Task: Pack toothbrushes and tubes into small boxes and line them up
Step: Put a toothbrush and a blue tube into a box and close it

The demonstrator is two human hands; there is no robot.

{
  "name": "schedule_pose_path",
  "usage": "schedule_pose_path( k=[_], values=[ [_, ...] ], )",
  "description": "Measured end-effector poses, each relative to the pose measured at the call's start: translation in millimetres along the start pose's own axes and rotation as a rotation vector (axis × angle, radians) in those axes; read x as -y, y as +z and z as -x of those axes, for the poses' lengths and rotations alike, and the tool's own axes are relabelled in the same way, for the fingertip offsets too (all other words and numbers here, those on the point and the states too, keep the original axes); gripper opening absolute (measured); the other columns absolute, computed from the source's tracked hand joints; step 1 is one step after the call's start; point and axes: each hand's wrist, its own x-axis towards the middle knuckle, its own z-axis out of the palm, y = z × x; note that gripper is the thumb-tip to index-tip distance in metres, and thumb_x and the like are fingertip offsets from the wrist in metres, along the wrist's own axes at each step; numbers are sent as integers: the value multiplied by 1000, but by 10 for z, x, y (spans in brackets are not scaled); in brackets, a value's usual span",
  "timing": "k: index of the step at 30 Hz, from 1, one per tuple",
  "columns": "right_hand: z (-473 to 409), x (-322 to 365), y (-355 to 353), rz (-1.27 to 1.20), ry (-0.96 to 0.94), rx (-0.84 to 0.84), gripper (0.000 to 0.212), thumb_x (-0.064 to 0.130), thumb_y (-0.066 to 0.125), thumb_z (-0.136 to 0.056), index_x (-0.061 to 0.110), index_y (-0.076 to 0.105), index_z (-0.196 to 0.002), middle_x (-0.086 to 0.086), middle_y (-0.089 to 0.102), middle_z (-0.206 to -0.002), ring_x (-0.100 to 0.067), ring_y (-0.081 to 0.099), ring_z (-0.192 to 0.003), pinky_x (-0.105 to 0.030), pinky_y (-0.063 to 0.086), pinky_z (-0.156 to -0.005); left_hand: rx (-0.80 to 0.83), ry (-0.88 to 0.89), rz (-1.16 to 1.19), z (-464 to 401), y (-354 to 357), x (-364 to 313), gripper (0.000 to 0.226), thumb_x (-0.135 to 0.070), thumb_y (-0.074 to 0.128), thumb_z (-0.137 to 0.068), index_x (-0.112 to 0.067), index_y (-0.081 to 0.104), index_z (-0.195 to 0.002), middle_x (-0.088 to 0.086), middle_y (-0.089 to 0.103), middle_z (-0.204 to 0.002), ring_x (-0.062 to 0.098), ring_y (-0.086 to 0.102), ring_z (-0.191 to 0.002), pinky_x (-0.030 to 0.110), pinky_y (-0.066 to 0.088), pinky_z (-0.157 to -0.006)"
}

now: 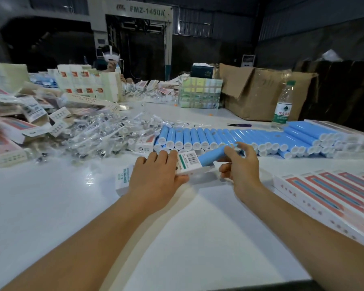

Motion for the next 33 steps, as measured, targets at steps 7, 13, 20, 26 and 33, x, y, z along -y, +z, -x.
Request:
schedule_pose_path(
  k=[7, 13, 20, 26, 33],
  values=[
    [-7, -31, -42, 113, 31, -47, 35, 31, 46, -98, 12, 66, -77, -1, 62, -75, -10, 45, -43, -20, 32, -33, 12, 1, 23, 18, -24, -20, 67, -64, 30, -91, -20, 23, -141, 0, 43, -133, 22, 41, -117, 37, 32, -93],
    [-85, 46, -18, 156, 23, -48, 24, 16, 47, -92, 9, 62, -74, -3, 59, -70, -7, 42, -35, -20, 30, -35, 53, 31, 38, 33, -20, -59, 67, -62, 32, -93, -18, 24, -142, 3, 43, -134, 25, 40, -117, 40, 30, -94],
    [-332, 291, 642, 491, -360, 197, 20, 11, 51, -92, 13, 62, -75, -3, 60, -69, -5, 46, -38, -20, 39, -38, 73, 112, 58, 25, 3, -102, 68, -57, 41, -93, -11, 27, -142, 9, 44, -133, 30, 40, -116, 45, 30, -93],
    [-430, 234, 1545, 1196, -916, 742, 25, 8, 53, -94, 9, 62, -118, -6, 66, -110, -19, 56, -82, -20, 39, -71, 47, 140, 87, 33, -12, -106, 58, -49, 46, -94, -7, 37, -133, 15, 48, -127, 33, 43, -109, 46, 31, -89],
    [-600, 35, 2018, 1712, -994, 981, 16, 1, 48, -90, 16, 53, -89, -5, 58, -96, -23, 49, -80, -30, 34, -65, 103, 128, 89, -37, -18, -54, 54, -42, 46, -94, -5, 35, -133, 15, 45, -131, 33, 40, -114, 47, 30, -93]
  ],
)
